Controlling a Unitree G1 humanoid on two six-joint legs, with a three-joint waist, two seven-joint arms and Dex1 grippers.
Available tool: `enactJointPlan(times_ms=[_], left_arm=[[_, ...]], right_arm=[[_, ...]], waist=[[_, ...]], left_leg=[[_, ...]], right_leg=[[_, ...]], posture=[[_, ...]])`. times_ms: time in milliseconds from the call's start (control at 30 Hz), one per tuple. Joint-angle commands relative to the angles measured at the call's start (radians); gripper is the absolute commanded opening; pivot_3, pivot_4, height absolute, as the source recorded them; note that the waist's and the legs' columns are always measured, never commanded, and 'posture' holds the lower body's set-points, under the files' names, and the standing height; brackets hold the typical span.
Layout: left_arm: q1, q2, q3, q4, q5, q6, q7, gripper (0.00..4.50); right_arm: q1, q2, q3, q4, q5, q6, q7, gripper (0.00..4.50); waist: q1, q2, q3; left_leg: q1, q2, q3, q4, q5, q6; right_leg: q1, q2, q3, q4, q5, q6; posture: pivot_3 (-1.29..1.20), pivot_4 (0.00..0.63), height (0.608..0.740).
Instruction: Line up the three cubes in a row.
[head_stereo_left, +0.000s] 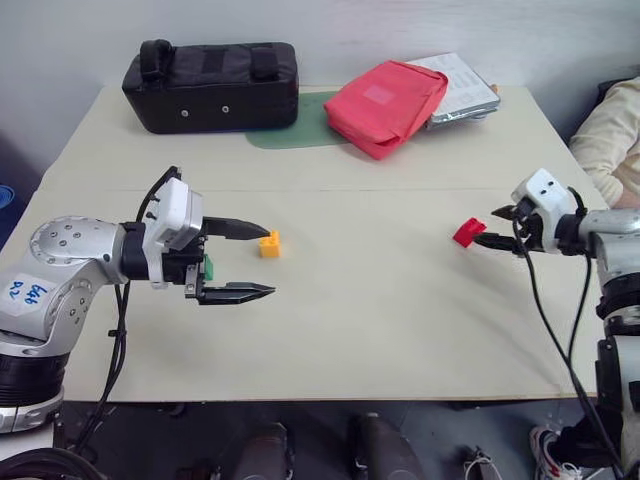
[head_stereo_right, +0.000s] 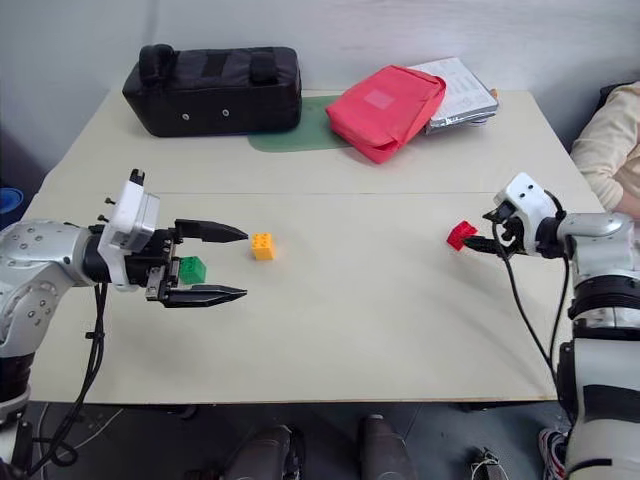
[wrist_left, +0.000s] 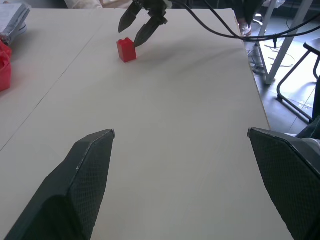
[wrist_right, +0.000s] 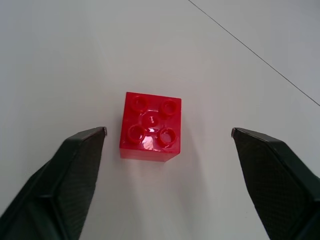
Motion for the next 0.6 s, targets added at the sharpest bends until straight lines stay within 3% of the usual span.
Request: enactJointPlan(times_ms=[33,267,400,600], left_arm=[[-0.013,-0.001,0.012,-0.006,0.007,-0.019,0.003,4.50],[-0.020,-0.003,0.003,-0.005,0.019,-0.025,0.007,4.50],[-0.018,-0.001,0.007,-0.013,0.016,-0.020,0.008,4.50],[-0.031,-0.006,0.002,-0.013,0.005,-0.010,0.005,4.50]], right_arm=[[-0.028,0.013,-0.030,-0.018,0.021,0.065,-0.054,4.46],[-0.058,0.056,-0.044,0.027,0.037,0.130,-0.100,4.46],[-0.048,0.067,-0.042,0.018,0.046,0.135,-0.094,3.60],[-0.014,0.056,-0.033,-0.026,0.051,0.132,-0.047,1.53]], waist=[[0.000,0.000,0.000],[-0.001,0.000,0.000],[0.001,0.000,0.000],[0.000,0.000,0.000]], left_leg=[[0.000,0.000,0.000,0.000,0.000,0.000],[0.000,0.000,0.000,0.000,0.000,0.000],[0.000,0.000,0.000,0.000,0.000,0.000],[0.000,0.000,0.000,0.000,0.000,0.000]], right_leg=[[0.000,0.000,0.000,0.000,0.000,0.000],[0.000,0.000,0.000,0.000,0.000,0.000],[0.000,0.000,0.000,0.000,0.000,0.000],[0.000,0.000,0.000,0.000,0.000,0.000]], posture=[[0.00,0.150,0.740],[0.00,0.150,0.740],[0.00,0.150,0.740],[0.00,0.150,0.740]])
